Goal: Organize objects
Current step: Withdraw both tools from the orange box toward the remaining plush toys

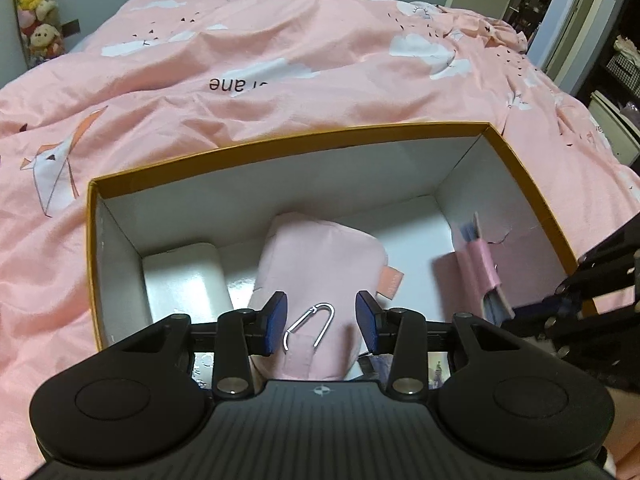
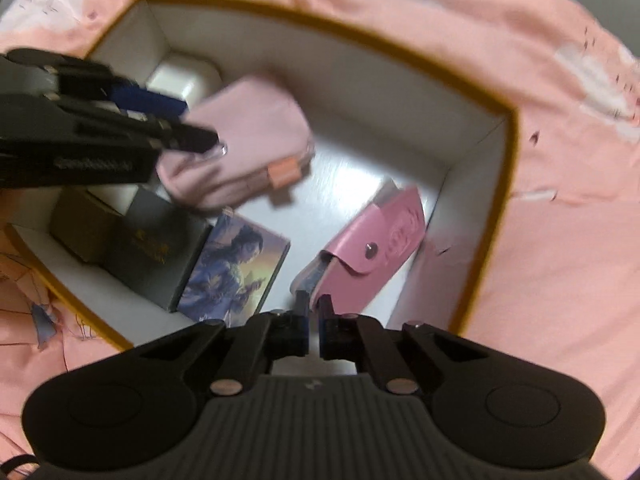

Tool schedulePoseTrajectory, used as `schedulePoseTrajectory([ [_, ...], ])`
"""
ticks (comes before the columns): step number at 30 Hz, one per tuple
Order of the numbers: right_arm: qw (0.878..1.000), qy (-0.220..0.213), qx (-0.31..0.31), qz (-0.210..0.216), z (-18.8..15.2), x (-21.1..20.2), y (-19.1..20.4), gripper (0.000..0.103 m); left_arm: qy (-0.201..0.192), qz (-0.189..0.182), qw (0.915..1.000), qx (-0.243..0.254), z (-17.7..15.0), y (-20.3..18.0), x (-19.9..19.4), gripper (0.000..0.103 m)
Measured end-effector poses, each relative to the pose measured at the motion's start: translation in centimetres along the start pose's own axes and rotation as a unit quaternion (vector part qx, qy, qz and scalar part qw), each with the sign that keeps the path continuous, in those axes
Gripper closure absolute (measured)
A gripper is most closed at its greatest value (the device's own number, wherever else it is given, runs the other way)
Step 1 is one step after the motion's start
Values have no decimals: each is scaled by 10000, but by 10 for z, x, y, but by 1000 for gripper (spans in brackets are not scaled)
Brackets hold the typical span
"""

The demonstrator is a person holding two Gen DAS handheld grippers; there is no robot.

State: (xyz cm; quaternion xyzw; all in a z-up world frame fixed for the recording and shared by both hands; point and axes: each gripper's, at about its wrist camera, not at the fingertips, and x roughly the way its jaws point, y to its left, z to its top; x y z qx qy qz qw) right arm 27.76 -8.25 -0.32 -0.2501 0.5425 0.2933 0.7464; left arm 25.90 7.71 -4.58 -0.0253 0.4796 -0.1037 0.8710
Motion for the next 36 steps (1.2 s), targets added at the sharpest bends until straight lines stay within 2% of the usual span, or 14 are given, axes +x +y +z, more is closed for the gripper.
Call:
schedulePoseTrajectory([
  [4,9999,-113,19,23,6,2,0,100,35,33,10000,36,1,-3,5,57],
  [11,9956,-357,-819,-278,23,26,10,100,118,-51,9982,591,3,-24,13,57],
  [17,9942,-215,-1057,29,38,39,3,96,226,337,9911,1265,5,-48,35,49],
  [18,9945,-198,-1026,39,38,36,1,93,238,426,9893,1375,5,-51,39,48],
  [19,9944,-199,-1041,6,40,34,0,84,246,503,9877,1459,4,-54,42,47],
  [20,9937,-190,-1101,-36,40,32,-1,71,256,581,9863,1523,4,-57,46,47],
  [22,9918,-85,-1273,-47,41,30,-2,63,252,717,9836,1634,4,-62,51,47],
  [24,9879,144,-1543,-82,41,35,-1,62,248,791,9826,1659,6,-65,55,47],
  [27,9795,361,-1970,-197,40,42,3,61,232,840,9859,1428,12,-61,56,47],
  [29,9700,505,-2354,-331,37,47,11,53,159,949,9882,1188,15,-56,55,47],
  [30,9659,529,-2501,-401,34,52,14,52,128,1036,9885,1090,18,-52,55,48],
  [32,9553,549,-2814,-720,31,59,20,52,-13,1207,9884,919,19,-42,54,49],
  [35,9364,592,-3246,-1198,24,70,27,57,-34,1099,9913,720,21,-31,52,48],
  [36,9354,625,-3257,-1227,24,73,28,57,-45,1086,9915,716,21,-31,51,48],
])
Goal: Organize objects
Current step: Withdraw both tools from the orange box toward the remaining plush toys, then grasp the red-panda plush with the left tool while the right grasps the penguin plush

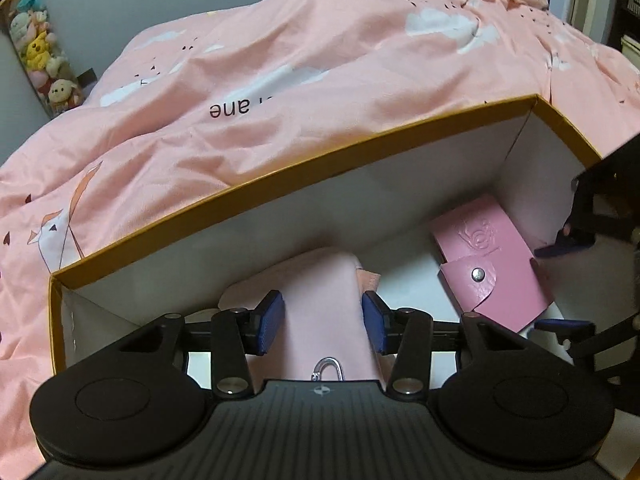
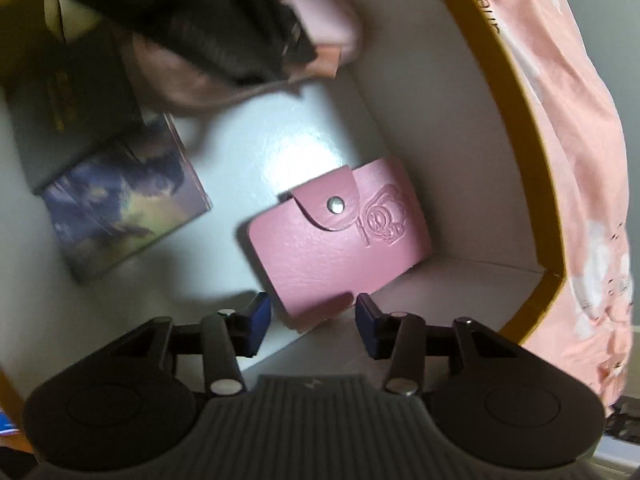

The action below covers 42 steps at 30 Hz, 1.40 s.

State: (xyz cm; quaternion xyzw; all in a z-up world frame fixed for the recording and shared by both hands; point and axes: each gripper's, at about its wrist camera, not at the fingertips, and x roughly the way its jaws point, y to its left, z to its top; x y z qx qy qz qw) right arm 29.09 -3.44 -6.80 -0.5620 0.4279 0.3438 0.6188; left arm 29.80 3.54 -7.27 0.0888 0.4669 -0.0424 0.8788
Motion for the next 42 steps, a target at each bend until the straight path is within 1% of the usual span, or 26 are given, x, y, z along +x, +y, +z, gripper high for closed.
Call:
schedulePoseTrajectory([
  [2,10000,20,-14,-28,1,5,1,59,-35,-1,10000,57,-1,-1,-1,48],
  [4,10000,-33,-14,-44,1,7,1,59,-88,-104,9999,12,-2,1,-3,48],
  [7,9995,-294,-70,-82,-3,6,0,60,-234,-301,9989,-259,-1,9,-9,48],
  [9,9993,-359,-27,-61,-6,6,-2,60,-259,-355,9984,-344,-2,13,-14,48],
  [14,9991,-401,79,-90,-5,5,-4,60,-258,-233,9982,-492,-9,16,-29,48],
  [16,9990,-404,-12,-169,-6,3,0,60,-318,-248,9972,-630,-14,16,-39,48],
  [18,9991,-368,-72,-193,-7,-1,3,58,-365,-274,9959,-781,-20,14,-49,48],
  [20,9990,-441,45,-110,-10,-9,3,52,-433,-289,9946,-899,-25,12,-61,48],
  [23,9967,-685,439,22,-18,-32,2,52,-502,-323,9929,-1033,-34,7,-79,48],
  [25,9927,-882,819,62,-26,-51,1,52,-546,-386,9915,-1114,-39,3,-92,48],
  [28,9818,-1138,1515,83,-42,-79,-1,52,-603,-595,9891,-1206,-46,-3,-110,48],
  [31,9652,-1469,2159,97,-67,-104,2,52,-623,-846,9874,-1186,-55,-10,-125,48],
  [34,9442,-1796,2754,184,-94,-125,14,52,-583,-1070,9853,-1198,-65,-13,-135,48],
  [35,9352,-1898,2980,248,-102,-122,17,52,-558,-1149,9842,-1226,-69,-14,-139,48],
  [37,9202,-2030,3328,361,-115,-129,25,55,-497,-1338,9812,-1301,-78,-13,-143,48],
  [38,9127,-2075,3492,438,-119,-123,30,57,-453,-1427,9794,-1357,-83,-12,-144,48],
  [40,8995,-2084,3795,594,-132,-127,39,60,-371,-1581,9760,-1452,-93,-12,-146,48],
  [42,8871,-2061,4068,717,-147,-129,50,60,-259,-1718,9735,-1487,-103,-14,-146,48],
])
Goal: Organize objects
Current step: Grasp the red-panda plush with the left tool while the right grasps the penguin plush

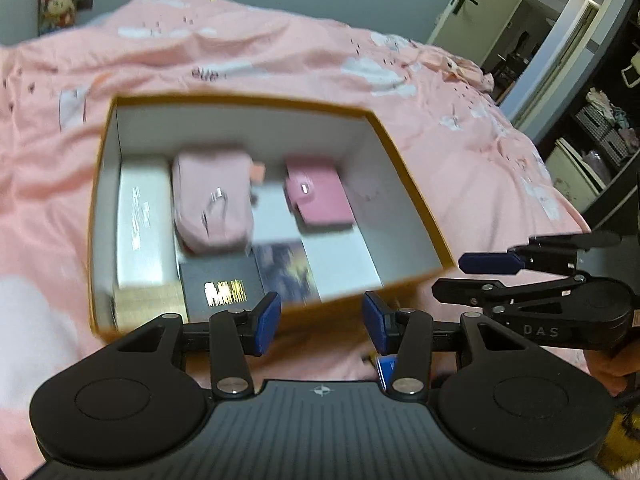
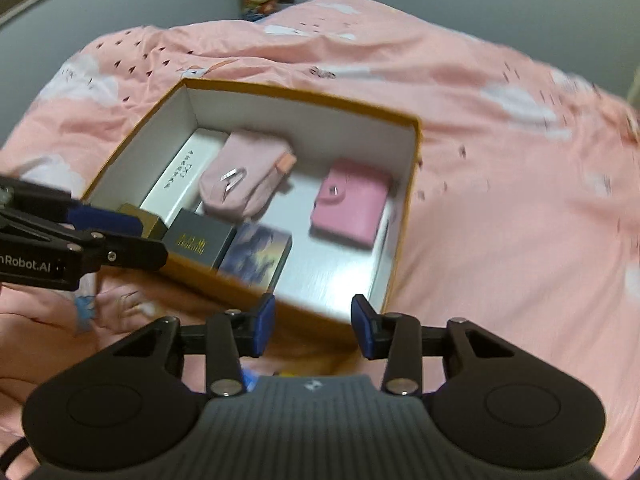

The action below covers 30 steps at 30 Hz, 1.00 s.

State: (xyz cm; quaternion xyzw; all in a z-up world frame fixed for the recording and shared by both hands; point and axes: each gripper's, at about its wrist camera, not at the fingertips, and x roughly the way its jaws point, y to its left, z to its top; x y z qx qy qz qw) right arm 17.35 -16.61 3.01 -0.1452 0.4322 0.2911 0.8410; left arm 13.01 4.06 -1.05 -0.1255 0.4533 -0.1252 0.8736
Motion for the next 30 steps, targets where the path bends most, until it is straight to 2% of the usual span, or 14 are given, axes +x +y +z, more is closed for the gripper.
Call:
schedulePoseTrajectory([
  [5,9968,340,702,196,-40,2,-3,59,452,-320,9983,-192,-25,-1,13,48],
  [9,9904,733,1114,362,-68,0,-6,57,1015,-654,9924,-247,-45,-10,30,48],
  [11,9880,898,1207,357,-78,-2,-6,47,1293,-678,9891,-201,-56,-17,41,46],
  [15,9852,1177,1195,355,-91,0,-4,37,1746,-759,9816,-132,-73,-27,59,38],
  [18,9809,1346,1293,544,-99,5,-5,35,1907,-819,9782,-81,-80,-31,69,34],
  [22,9727,1471,1634,746,-104,15,-14,33,1973,-679,9780,-35,-87,-34,81,31],
  [27,9685,1528,1764,864,-107,23,-20,31,2027,-696,9765,-233,-89,-28,95,23],
  [30,9661,1575,1845,882,-111,28,-23,32,2093,-771,9739,-431,-92,-24,104,24],
])
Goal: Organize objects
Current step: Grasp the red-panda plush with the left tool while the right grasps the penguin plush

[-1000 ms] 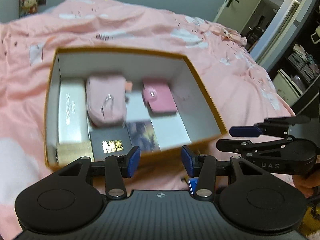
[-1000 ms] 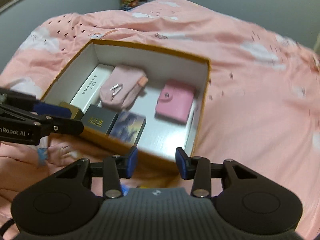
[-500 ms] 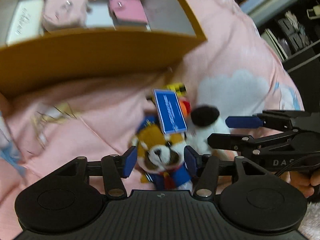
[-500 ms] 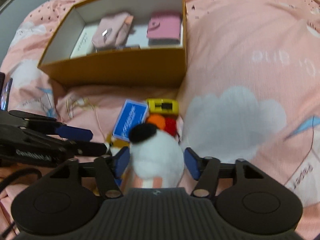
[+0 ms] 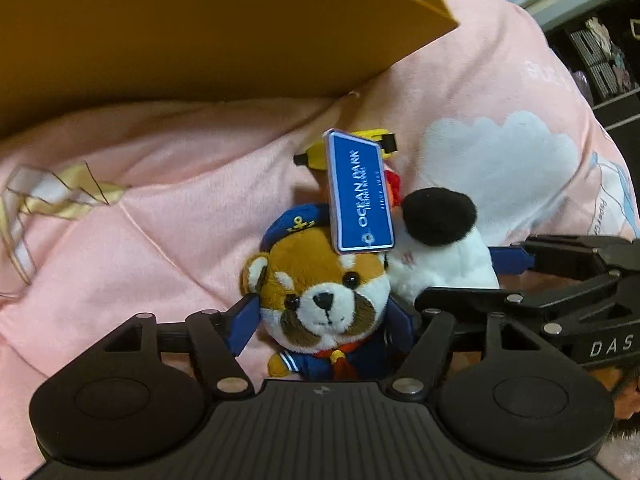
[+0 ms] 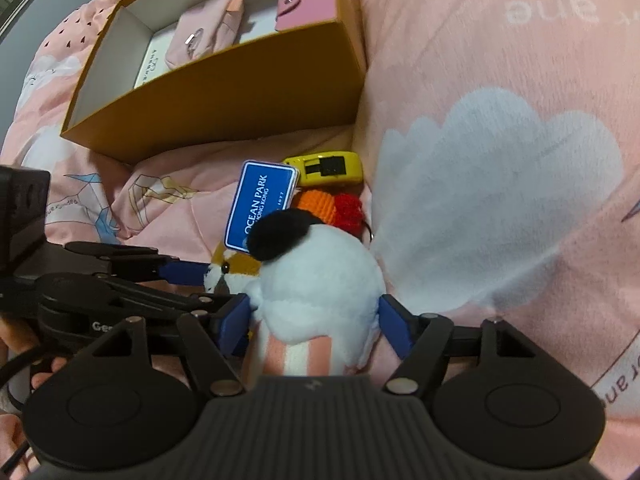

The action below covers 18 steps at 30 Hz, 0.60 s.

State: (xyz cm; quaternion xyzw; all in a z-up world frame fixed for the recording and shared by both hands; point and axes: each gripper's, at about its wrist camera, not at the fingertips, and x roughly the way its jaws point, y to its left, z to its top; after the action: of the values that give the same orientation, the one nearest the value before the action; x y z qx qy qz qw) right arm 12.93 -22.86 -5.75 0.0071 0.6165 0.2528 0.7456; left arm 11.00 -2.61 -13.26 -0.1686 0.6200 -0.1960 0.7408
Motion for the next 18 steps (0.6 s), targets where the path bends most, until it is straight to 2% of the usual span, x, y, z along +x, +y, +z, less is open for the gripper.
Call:
schedulePoseTrajectory([
  [4,10000,-79,-10,3,-3,-2,1,38,-48,2,10000,36,-3,-2,-5,34],
  [6,9999,-99,-31,33,-3,-6,3,39,-97,33,9999,73,-6,-5,-13,36],
  [11,9993,-210,-297,17,-2,-24,15,40,-270,122,9995,134,-14,-10,-42,38],
  [18,9960,-588,-672,60,11,-56,30,41,-798,127,9965,198,-14,-17,-86,39],
])
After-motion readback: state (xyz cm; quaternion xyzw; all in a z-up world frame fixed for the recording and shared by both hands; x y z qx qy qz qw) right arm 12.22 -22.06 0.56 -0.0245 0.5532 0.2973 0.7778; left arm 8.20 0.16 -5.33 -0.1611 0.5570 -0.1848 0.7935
